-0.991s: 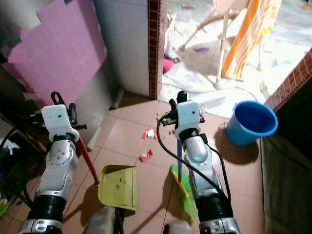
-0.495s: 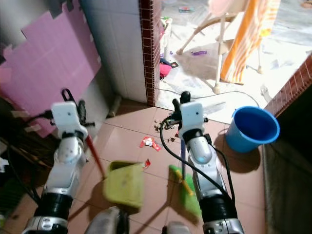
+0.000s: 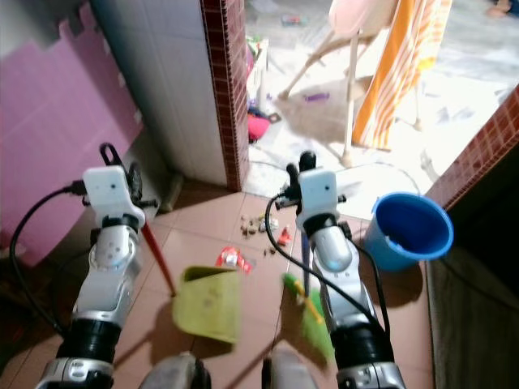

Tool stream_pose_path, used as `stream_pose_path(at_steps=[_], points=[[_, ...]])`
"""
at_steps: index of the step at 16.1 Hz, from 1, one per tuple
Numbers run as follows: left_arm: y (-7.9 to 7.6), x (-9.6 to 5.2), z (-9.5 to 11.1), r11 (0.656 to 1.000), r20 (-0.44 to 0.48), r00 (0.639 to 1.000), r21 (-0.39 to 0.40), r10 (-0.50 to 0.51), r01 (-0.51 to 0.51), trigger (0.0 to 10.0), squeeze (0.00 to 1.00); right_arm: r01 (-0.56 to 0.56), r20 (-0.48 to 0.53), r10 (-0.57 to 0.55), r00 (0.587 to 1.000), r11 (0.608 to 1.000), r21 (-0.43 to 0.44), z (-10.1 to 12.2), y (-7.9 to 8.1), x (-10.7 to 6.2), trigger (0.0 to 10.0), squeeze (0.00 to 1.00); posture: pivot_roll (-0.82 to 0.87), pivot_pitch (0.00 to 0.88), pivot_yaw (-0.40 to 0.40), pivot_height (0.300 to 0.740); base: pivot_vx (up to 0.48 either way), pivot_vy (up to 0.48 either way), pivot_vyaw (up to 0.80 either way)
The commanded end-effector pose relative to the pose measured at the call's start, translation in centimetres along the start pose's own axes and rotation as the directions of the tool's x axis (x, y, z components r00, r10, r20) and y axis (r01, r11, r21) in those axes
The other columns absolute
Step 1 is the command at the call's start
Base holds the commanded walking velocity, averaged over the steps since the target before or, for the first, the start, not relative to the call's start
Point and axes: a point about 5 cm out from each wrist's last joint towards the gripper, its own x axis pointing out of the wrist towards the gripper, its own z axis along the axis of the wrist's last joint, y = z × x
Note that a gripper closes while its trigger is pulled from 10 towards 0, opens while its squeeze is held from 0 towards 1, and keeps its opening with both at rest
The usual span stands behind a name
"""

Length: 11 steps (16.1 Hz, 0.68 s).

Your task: Sweep floor

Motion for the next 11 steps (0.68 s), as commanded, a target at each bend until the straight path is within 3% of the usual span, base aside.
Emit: stream_pose_path(at_steps=[1,6,11], points=[[0.6,0.5,1.4,1.000,0.065,0.998,0.020,0.017,-0.019,10.0,0.00,-0.019,0.043,0.018,0.999,1.000,0.009,0.9,0.6,0.3,10.0,0.00,-0.06,0.143,0.025,0.740,0.390,0.277,0.00],[0.5,0.6,3.0,0.998,0.135,0.991,0.062,0.004,-0.012,10.0,0.00,0.036,0.011,-0.037,0.999,0.999,0.009,0.5,0.1,0.4,10.0,0.00,-0.06,0.142,0.025,0.740,0.077,0.057,0.00],[0.6,0.3,-0.1,0.993,0.031,1.000,0.122,0.002,-0.006,10.0,0.00,0.051,-0.028,-0.050,0.998,0.998,0.047,0.0,0.2,0.6,10.0,0.00,-0.06,0.140,0.022,0.740,0.000,0.000,0.00]])
